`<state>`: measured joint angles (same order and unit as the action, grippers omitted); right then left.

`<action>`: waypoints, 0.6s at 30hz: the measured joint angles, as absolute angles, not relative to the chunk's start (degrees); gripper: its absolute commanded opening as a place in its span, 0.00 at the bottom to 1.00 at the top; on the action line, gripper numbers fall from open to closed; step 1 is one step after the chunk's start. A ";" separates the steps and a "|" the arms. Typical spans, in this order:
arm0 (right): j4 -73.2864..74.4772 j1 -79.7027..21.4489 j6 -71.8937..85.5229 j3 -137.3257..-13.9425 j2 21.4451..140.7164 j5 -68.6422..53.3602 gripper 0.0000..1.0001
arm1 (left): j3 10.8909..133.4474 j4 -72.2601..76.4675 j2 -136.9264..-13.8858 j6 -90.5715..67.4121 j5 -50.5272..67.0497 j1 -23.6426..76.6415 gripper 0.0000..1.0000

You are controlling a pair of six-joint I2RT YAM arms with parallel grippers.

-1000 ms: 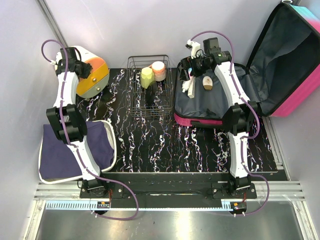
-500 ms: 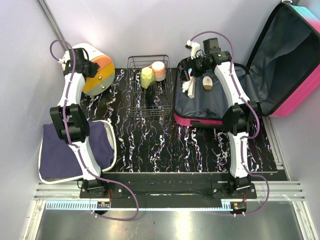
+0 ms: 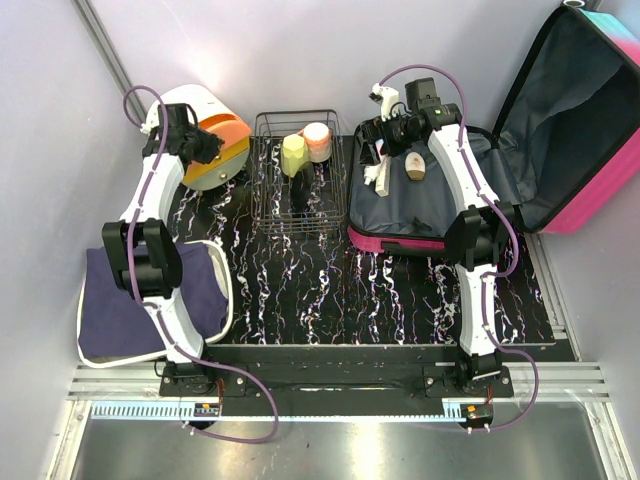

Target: Open, take out, and arrange the luggage

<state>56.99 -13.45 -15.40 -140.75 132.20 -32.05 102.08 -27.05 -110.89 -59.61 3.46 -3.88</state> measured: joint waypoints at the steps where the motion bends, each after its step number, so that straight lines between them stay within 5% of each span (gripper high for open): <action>1: 56.99 -13.43 -15.44 -140.75 132.20 -32.10 1.00 | 100.60 -26.92 -109.73 -59.72 3.92 -3.68 0.01; 8: 56.97 -13.23 -16.05 -140.64 132.20 -32.56 1.00 | 92.23 -26.11 -102.98 -61.23 4.51 -1.63 0.06; 10: 56.97 -13.17 -16.34 -140.49 132.20 -32.62 1.00 | 90.83 -25.96 -101.75 -61.56 4.60 -1.37 0.18; 12: 56.97 -13.04 -16.69 -140.20 132.20 -32.64 1.00 | 89.47 -25.63 -100.75 -61.58 4.60 -0.97 0.43; 13: 56.97 -12.99 -16.78 -140.09 132.20 -32.64 1.00 | 88.95 -25.61 -100.29 -61.63 4.58 -0.73 0.72; 15: 56.97 -12.88 -16.82 -139.98 132.20 -32.67 1.00 | 87.96 -26.00 -99.50 -61.65 5.65 -0.19 0.99; 18: 56.90 -12.43 -16.45 -140.00 132.20 -33.06 1.00 | 86.56 -27.27 -99.07 -61.78 6.90 0.86 0.99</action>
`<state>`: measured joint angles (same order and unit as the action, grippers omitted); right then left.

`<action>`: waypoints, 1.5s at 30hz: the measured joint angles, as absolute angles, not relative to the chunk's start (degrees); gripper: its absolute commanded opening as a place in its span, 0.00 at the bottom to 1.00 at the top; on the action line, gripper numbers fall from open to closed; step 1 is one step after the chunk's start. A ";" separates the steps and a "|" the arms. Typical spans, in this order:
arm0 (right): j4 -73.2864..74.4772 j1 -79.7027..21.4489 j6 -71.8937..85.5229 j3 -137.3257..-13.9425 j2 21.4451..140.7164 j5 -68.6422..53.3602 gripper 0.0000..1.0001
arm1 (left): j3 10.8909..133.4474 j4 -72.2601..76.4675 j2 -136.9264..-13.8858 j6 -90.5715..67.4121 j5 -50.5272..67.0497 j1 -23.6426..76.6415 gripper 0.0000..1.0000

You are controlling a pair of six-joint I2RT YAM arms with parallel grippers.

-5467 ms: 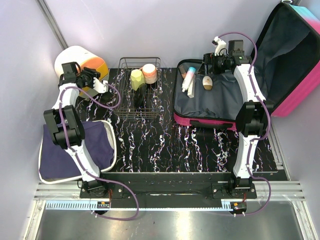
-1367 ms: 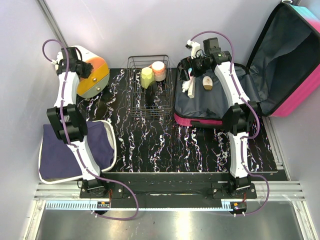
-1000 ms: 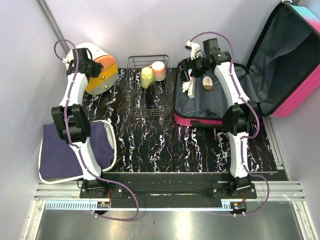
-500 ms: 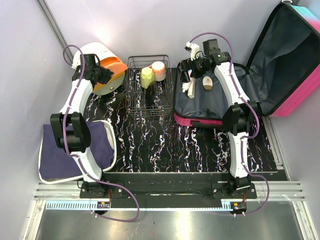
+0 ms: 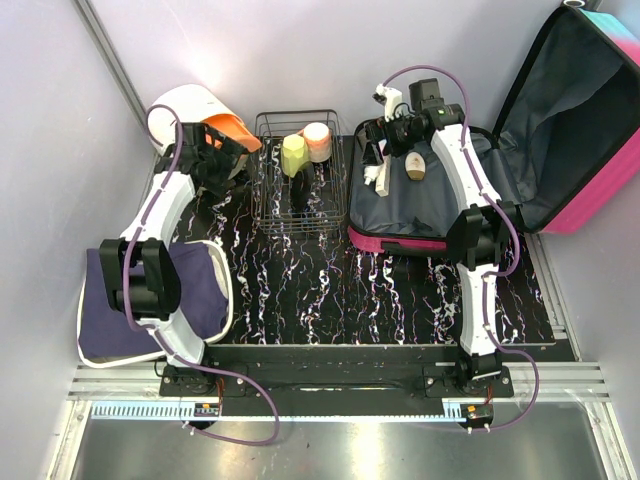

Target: Open, take out, and arrange the luggage

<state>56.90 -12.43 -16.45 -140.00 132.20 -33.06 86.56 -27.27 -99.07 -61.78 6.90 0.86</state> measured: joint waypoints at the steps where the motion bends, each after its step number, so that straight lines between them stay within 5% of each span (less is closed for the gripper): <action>1: 56.90 -12.29 -16.10 -140.00 132.20 -33.30 1.00 | 86.32 -27.59 -99.04 -61.58 7.20 1.19 0.99; 11: 50.81 -7.68 -4.40 -142.45 133.34 -31.09 1.00 | 82.81 -23.20 -88.20 -44.75 7.16 1.30 0.99; 16: 45.08 -6.15 5.91 -145.53 138.78 -24.16 0.91 | 82.39 -16.21 -81.36 -30.28 7.01 1.45 0.99; 35: 28.08 -6.83 26.48 -146.52 153.18 -25.02 0.83 | 82.50 -10.37 -80.93 -8.82 3.09 1.56 0.99; 38: 26.87 -7.31 27.86 -146.61 154.28 -25.61 0.74 | 82.50 -10.66 -81.41 -8.49 2.52 1.45 0.99; 39: 26.52 -7.42 28.40 -146.65 154.52 -25.91 0.58 | 82.50 -10.72 -81.54 -8.43 2.50 1.41 0.99; 45: 26.06 -7.49 29.50 -146.65 155.02 -27.20 0.12 | 82.56 -11.14 -82.74 -7.33 3.29 1.13 0.99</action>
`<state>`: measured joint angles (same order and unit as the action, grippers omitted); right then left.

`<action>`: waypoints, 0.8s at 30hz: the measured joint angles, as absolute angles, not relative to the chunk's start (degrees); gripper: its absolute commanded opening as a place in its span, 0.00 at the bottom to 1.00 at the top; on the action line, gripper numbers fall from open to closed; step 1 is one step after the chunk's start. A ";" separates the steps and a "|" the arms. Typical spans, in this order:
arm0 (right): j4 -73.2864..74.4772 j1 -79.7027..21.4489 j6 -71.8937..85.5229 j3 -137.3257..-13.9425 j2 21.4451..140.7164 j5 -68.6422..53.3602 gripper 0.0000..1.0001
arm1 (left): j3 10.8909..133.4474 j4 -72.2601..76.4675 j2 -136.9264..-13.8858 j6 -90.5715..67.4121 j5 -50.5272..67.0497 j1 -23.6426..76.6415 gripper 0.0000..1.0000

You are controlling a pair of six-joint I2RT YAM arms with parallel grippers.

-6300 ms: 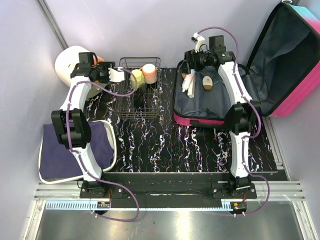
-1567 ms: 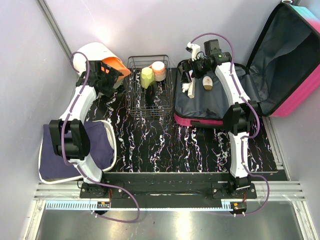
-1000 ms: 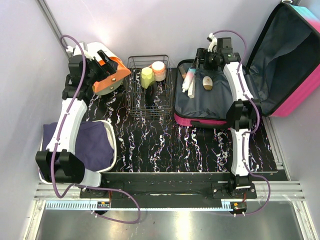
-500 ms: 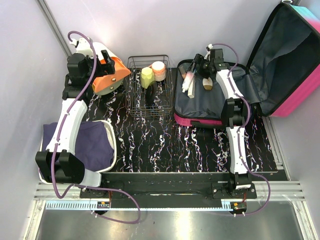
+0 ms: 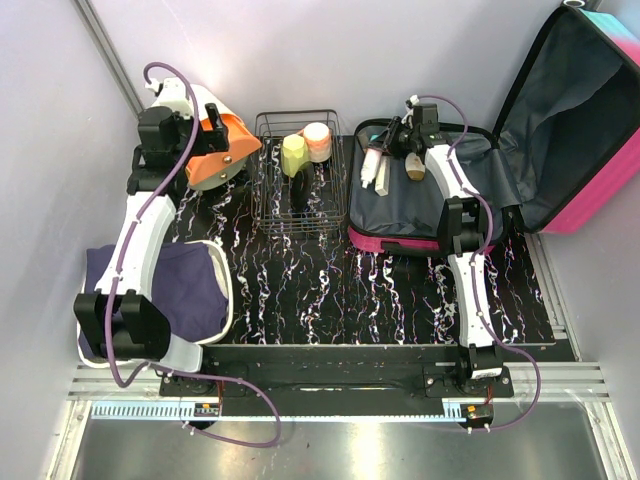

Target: Open, take out, and arrange the luggage

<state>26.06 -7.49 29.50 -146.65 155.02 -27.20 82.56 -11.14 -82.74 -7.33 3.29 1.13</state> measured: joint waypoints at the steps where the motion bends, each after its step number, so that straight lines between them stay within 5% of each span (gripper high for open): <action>1: 25.82 -7.49 29.43 -146.65 155.02 -27.51 0.00 | 82.87 -11.46 -83.15 -6.74 3.97 1.13 0.99; 12: 19.09 -7.31 29.85 -137.86 145.10 -35.29 0.00 | 104.44 -21.96 -98.04 -0.80 30.37 1.78 0.99; 24: -12.67 -13.63 42.39 -137.32 132.66 -47.79 0.00 | 113.54 -25.10 -104.77 -7.81 45.74 9.78 0.99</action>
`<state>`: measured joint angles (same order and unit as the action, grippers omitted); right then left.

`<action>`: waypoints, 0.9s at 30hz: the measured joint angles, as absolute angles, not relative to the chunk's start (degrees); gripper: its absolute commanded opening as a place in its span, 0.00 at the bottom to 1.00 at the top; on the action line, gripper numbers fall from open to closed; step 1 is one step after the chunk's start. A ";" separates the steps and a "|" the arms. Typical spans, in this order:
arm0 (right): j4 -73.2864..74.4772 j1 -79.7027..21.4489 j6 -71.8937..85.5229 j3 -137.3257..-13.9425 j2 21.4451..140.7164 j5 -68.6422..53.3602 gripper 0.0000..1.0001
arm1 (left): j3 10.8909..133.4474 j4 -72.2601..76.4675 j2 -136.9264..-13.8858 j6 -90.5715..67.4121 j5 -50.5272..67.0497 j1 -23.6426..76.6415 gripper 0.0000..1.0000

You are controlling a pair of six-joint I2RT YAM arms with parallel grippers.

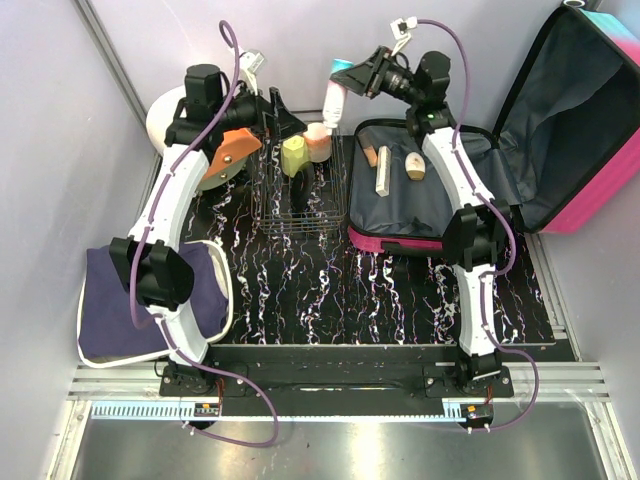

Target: Open, take out, and arrange the luggage

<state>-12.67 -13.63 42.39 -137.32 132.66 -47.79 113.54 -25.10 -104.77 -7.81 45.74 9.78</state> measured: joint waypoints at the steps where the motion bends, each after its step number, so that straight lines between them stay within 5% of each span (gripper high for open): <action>1: -14.55 -14.55 43.03 -137.25 132.44 -48.71 0.00 | 113.27 -24.23 -104.84 -9.19 46.61 10.07 0.99; 7: -21.87 -18.31 46.74 -135.66 132.20 -53.82 0.00 | 106.54 -12.69 -104.51 -19.29 50.46 10.79 0.97; 18: -30.59 -19.31 54.04 -134.89 132.20 -57.19 0.00 | 103.00 -2.48 -104.47 -28.64 50.17 12.71 0.72; 27: -31.59 -19.79 54.50 -134.19 132.20 -58.19 0.00 | 100.55 2.37 -103.00 -30.30 48.82 12.91 0.71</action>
<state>-31.59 -19.79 54.50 -134.19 132.20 -58.19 100.55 2.37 -103.00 -30.30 48.82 12.91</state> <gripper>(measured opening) 0.493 0.720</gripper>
